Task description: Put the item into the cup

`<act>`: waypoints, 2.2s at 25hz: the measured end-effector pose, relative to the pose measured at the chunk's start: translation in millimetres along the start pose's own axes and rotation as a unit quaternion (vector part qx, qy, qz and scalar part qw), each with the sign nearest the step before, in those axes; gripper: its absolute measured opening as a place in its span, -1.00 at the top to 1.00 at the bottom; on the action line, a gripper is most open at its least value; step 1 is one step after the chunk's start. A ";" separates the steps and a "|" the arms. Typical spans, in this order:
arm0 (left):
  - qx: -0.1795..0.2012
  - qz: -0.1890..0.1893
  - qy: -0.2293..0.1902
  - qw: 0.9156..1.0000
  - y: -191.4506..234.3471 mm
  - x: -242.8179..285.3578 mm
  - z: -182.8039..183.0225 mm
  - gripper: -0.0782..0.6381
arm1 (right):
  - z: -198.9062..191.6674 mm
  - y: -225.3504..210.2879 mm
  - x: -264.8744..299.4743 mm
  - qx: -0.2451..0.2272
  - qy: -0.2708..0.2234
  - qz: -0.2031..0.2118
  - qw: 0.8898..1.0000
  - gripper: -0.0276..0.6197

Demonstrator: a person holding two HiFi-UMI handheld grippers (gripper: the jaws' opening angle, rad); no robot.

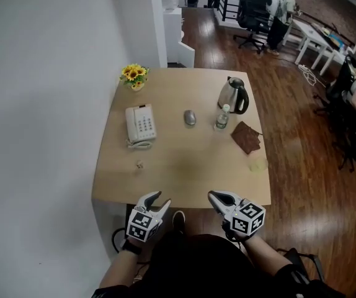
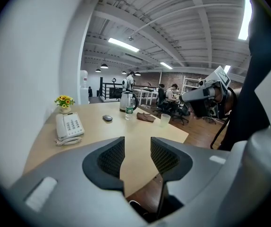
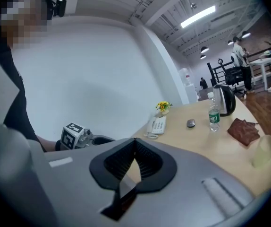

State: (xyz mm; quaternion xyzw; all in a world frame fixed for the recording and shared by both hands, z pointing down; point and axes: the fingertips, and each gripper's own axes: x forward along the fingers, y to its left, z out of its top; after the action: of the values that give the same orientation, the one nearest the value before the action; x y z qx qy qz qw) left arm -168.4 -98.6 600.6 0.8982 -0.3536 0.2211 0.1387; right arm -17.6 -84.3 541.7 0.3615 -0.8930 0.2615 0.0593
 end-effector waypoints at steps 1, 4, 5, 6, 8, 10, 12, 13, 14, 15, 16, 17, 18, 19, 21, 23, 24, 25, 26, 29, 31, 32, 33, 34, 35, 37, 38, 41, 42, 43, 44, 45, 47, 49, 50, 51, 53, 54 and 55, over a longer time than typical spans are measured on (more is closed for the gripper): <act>0.001 -0.003 0.001 1.000 10.6 3.2 2.7 0.32 | 4.9 -3.3 10.1 0.005 -0.001 -0.003 1.000 0.89; 0.006 -0.009 0.007 1.000 43.1 12.3 8.6 0.31 | 18.7 -10.8 38.8 0.017 -0.005 -0.012 1.000 0.89; 0.005 -0.011 0.010 1.000 54.8 15.5 10.0 0.31 | 23.0 -13.3 48.0 0.017 -0.006 -0.015 1.000 0.89; 0.002 -0.012 0.012 1.000 65.7 18.5 11.1 0.32 | 27.0 -15.7 56.2 0.015 -0.007 -0.020 1.000 0.89; -0.002 -0.016 0.016 1.000 82.7 23.8 12.1 0.31 | 34.1 -19.4 69.2 0.010 -0.008 -0.028 1.000 0.89; 0.000 -0.020 0.025 0.999 95.5 29.4 9.3 0.31 | 40.1 -22.3 80.4 0.006 -0.007 -0.032 0.999 0.89; 0.003 -0.020 0.031 0.999 108.9 35.9 5.8 0.31 | 41.0 -24.5 91.4 0.005 -0.001 -0.032 0.999 0.89; 0.005 -0.017 0.033 0.999 117.3 39.9 4.3 0.31 | 39.9 -26.1 96.5 0.004 0.003 -0.032 0.999 0.89; 0.007 -0.011 0.034 0.999 127.1 44.7 2.4 0.31 | 38.6 -28.4 101.1 0.003 0.006 -0.032 0.999 0.88; 0.008 -0.003 0.039 0.999 137.7 50.1 -1.2 0.31 | 37.9 -31.6 105.0 0.003 0.010 -0.033 0.999 0.88; 0.009 0.007 0.047 0.999 149.2 55.6 -7.3 0.31 | 37.7 -35.1 108.3 0.002 0.013 -0.034 0.999 0.88; 0.008 0.020 0.060 0.998 161.2 61.0 -16.3 0.31 | 38.0 -38.4 110.9 0.002 0.017 -0.035 0.999 0.87; 0.008 0.033 0.075 0.997 173.5 65.8 -26.9 0.31 | 38.7 -41.1 113.2 0.002 0.021 -0.035 0.999 0.86; 0.005 0.046 0.090 0.995 185.5 70.1 -38.0 0.31 | 39.5 -43.0 115.6 0.001 0.025 -0.034 0.999 0.85; -0.001 0.066 0.125 0.990 208.2 77.6 -61.4 0.31 | 40.3 -45.3 121.1 -0.002 0.033 -0.029 0.999 0.84; -0.001 0.080 0.162 0.984 227.5 84.5 -84.2 0.31 | 40.6 -45.5 126.3 -0.001 0.038 -0.026 0.999 0.82; 0.002 0.084 0.178 0.980 235.0 88.2 -93.0 0.31 | 40.7 -45.0 127.9 0.000 0.040 -0.024 0.999 0.80; 0.006 0.087 0.190 0.978 241.0 92.5 -98.9 0.31 | 41.0 -44.4 128.7 0.000 0.041 -0.022 0.999 0.78; 0.008 0.088 0.198 0.976 245.5 97.1 -103.0 0.31 | 41.3 -44.6 128.7 -0.002 0.043 -0.021 0.999 0.78; -0.007 0.087 0.216 0.972 252.0 110.6 -115.5 0.31 | 40.5 -49.9 126.0 0.000 0.045 -0.025 0.999 0.77; -0.005 0.087 0.227 0.970 254.2 118.5 -121.0 0.32 | 37.7 -54.4 122.2 0.011 0.043 -0.029 0.999 0.77; 0.005 0.088 0.232 0.969 255.6 121.9 -121.3 0.35 | 36.3 -56.6 120.0 0.016 0.042 -0.031 0.998 0.77; 0.017 0.089 0.237 0.967 256.8 124.7 -121.6 0.39 | 34.9 -58.8 117.6 0.020 0.042 -0.035 0.998 0.77; 0.024 0.089 0.244 0.965 257.3 126.9 -123.5 0.47 | 33.6 -61.1 115.1 0.023 0.041 -0.038 0.998 0.77; 0.027 0.090 0.251 0.964 257.2 128.6 -125.7 0.55 | 32.2 -63.6 112.3 0.025 0.041 -0.041 0.998 0.76; 0.022 0.095 0.256 0.962 256.6 130.5 -128.0 0.74 | 29.9 -69.0 105.9 0.030 0.040 -0.046 0.998 0.76; 0.018 0.095 0.256 0.962 255.7 131.2 -128.6 0.79 | 29.2 -71.7 102.6 0.032 0.039 -0.049 0.998 0.76; 0.021 0.094 0.246 0.964 250.2 131.8 -122.0 0.79 | 31.4 -79.4 91.2 0.037 0.029 -0.056 0.997 0.77; 0.028 0.094 0.239 0.966 247.2 132.1 -114.1 0.79 | 33.8 -81.8 86.3 0.039 0.024 -0.059 0.997 0.76; 0.035 0.092 0.228 0.969 243.0 133.2 -102.8 0.79 | 36.8 -84.0 80.6 0.041 0.018 -0.061 0.997 0.76; 0.043 0.089 0.213 0.972 237.5 135.5 -88.6 0.79 | 40.1 -86.1 74.2 0.043 0.011 -0.063 0.997 0.76; 0.053 0.083 0.198 0.975 230.9 139.7 -72.1 0.79 | 43.3 -88.6 67.3 0.046 0.005 -0.065 0.997 0.77; 0.082 0.069 0.170 0.980 214.5 153.6 -35.5 0.79 | 47.8 -97.1 53.5 0.051 -0.007 -0.072 0.996 0.77; 0.110 0.054 0.144 0.982 193.1 173.6 0.6 0.79 | 49.7 -109.5 38.7 0.054 -0.017 -0.081 0.995 0.77; 0.120 0.045 0.131 0.983 180.4 184.5 17.9 0.79 | 50.5 -115.4 30.3 0.057 -0.022 -0.086 0.994 0.76; 0.130 0.035 0.119 0.984 166.1 195.5 34.7 0.79 | 51.5 -121.1 21.5 0.059 -0.028 -0.092 0.994 0.77; 0.148 0.007 0.096 0.984 132.7 218.8 65.9 0.79 | 52.6 -133.8 3.5 0.059 -0.039 -0.106 0.992 0.76; 0.156 -0.009 0.084 0.984 113.3 230.8 80.4 0.79 | 52.3 -141.3 -5.8 0.059 -0.043 -0.113 0.991 0.76; 0.165 -0.026 0.074 0.983 92.6 242.4 94.0 0.79 | 51.7 -148.9 -15.6 0.061 -0.048 -0.120 0.990 0.76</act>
State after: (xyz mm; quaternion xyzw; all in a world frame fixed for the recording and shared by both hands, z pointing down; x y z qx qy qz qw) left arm -46.8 -341.7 648.1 0.8987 -0.2778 0.3388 0.0201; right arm 98.9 -190.8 556.0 0.4813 -0.8273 0.2885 0.0255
